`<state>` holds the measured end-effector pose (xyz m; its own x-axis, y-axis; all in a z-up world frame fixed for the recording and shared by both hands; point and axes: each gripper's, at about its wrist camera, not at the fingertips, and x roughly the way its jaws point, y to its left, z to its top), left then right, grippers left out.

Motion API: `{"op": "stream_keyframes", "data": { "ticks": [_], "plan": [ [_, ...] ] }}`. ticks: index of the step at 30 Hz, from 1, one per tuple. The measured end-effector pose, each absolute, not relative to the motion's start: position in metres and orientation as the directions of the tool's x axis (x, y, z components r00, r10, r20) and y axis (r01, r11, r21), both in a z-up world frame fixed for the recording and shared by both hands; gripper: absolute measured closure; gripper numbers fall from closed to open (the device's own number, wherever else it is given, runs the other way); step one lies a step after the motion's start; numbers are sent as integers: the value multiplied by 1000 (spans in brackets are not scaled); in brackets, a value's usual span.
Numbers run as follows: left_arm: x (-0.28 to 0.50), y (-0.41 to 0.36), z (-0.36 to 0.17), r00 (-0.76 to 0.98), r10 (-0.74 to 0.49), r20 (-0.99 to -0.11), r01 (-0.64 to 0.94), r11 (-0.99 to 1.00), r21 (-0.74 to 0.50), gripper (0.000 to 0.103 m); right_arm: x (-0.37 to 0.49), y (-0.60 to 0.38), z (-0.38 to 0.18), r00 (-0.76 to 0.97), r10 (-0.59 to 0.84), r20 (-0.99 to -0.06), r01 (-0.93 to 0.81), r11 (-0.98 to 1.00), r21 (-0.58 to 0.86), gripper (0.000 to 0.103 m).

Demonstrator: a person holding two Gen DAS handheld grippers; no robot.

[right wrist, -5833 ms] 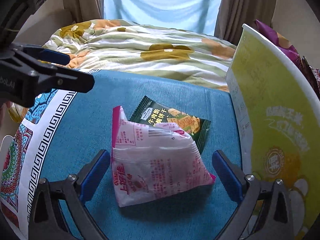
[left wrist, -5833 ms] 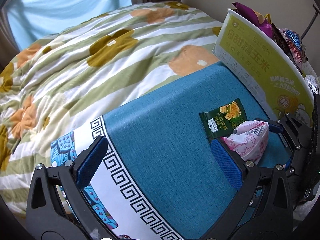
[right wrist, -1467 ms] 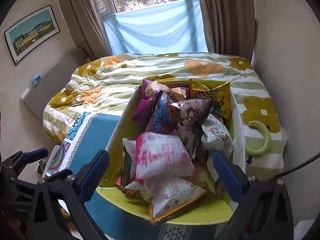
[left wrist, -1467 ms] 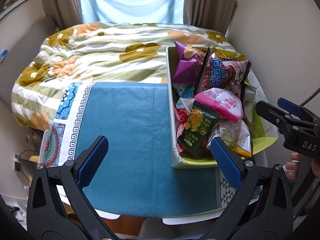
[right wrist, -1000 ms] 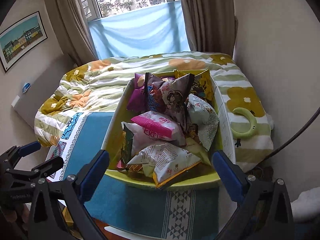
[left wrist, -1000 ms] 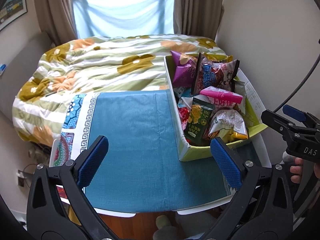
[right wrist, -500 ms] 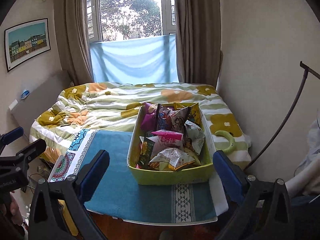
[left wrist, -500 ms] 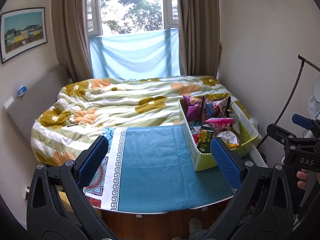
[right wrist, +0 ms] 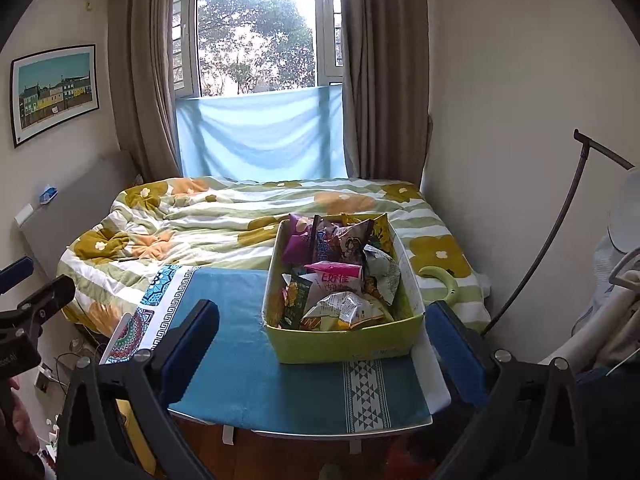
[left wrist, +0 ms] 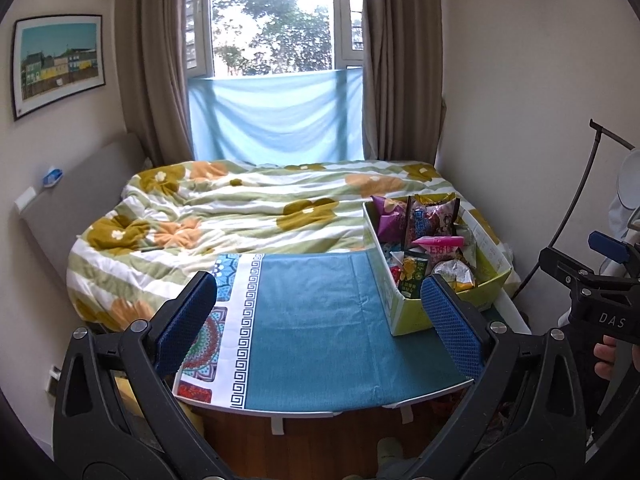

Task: Organize snacks

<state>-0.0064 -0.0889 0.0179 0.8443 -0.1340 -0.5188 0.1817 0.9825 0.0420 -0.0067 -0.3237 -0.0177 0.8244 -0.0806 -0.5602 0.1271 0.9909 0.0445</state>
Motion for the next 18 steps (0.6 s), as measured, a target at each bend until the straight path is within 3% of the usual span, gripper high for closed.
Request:
{"op": "stream_keyframes", "data": {
  "ticks": [18],
  "plan": [
    [-12, -87, 18, 848, -117, -517, 161, 986, 41, 1, -10, -319, -16, 830, -69, -554, 113, 993, 45, 0]
  ]
}}
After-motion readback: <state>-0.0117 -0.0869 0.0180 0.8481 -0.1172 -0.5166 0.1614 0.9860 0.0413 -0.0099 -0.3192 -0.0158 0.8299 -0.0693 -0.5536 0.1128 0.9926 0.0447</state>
